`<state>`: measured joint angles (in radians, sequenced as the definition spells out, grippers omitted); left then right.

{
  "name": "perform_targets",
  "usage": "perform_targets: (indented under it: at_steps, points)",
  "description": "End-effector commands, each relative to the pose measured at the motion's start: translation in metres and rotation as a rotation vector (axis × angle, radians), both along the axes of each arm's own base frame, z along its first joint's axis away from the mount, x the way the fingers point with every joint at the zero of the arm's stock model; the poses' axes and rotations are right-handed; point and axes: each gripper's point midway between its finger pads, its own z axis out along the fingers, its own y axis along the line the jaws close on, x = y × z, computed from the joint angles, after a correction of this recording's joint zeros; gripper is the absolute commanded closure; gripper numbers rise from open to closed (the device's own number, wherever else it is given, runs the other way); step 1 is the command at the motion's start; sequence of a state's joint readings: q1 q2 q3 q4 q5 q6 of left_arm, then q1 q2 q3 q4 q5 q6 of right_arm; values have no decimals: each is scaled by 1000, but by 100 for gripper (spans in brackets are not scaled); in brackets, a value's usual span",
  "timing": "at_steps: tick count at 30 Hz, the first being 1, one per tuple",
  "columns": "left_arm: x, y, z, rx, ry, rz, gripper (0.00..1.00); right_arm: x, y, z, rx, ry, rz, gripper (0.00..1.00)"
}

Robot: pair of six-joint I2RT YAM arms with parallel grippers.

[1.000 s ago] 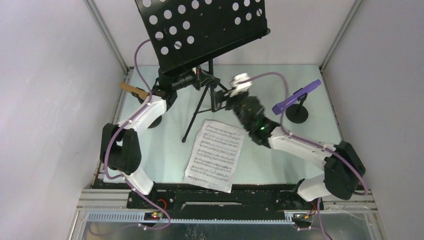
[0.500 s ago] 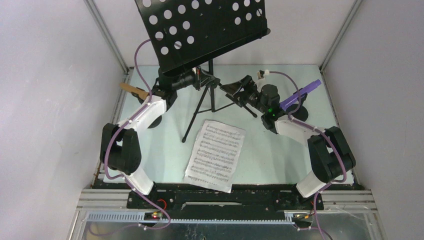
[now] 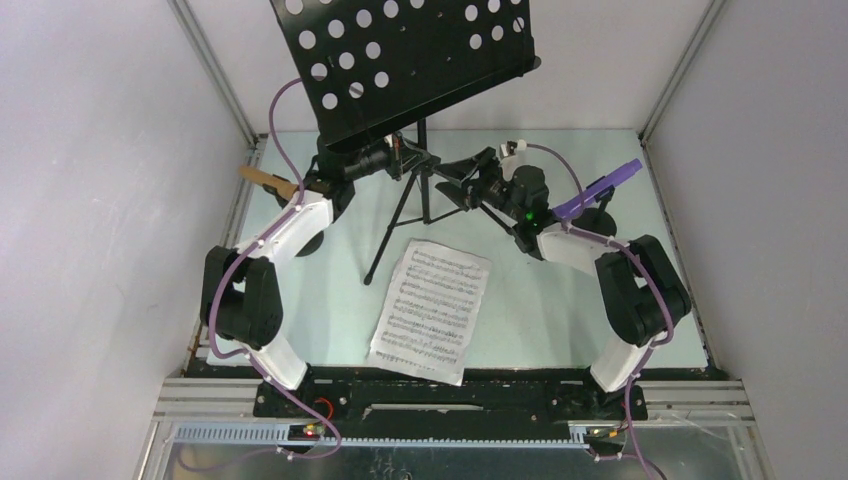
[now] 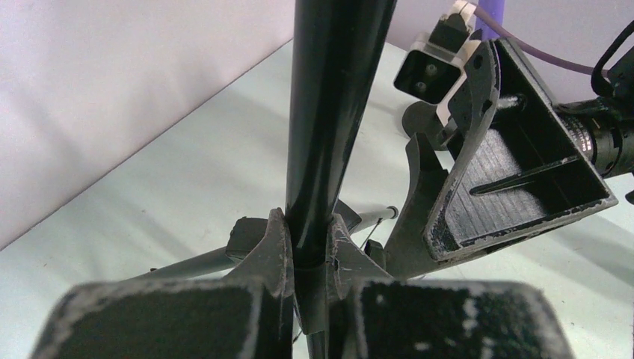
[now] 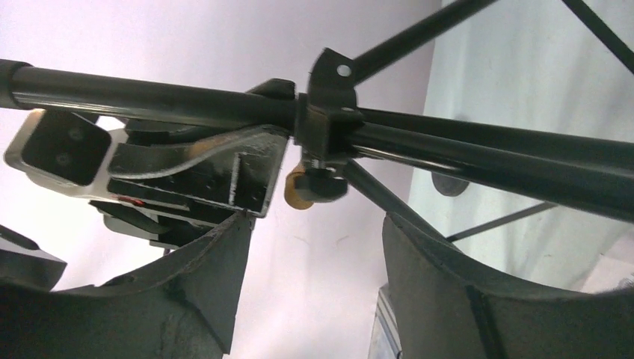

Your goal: Pack up the instrument practice props

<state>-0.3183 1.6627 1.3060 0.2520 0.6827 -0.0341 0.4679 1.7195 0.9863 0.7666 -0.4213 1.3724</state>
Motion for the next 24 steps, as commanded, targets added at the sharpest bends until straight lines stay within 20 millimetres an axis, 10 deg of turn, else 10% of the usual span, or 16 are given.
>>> perform_targets:
  at_steps: [1, 24]
  points:
    - [12, 1, 6, -4, 29, 48, 93, 5, 8, 32, 42, -66, 11, 30]
    - [11, 1, 6, 5, 20, 42, 94, 15, 24, 22, -5, -56, 47, 63]
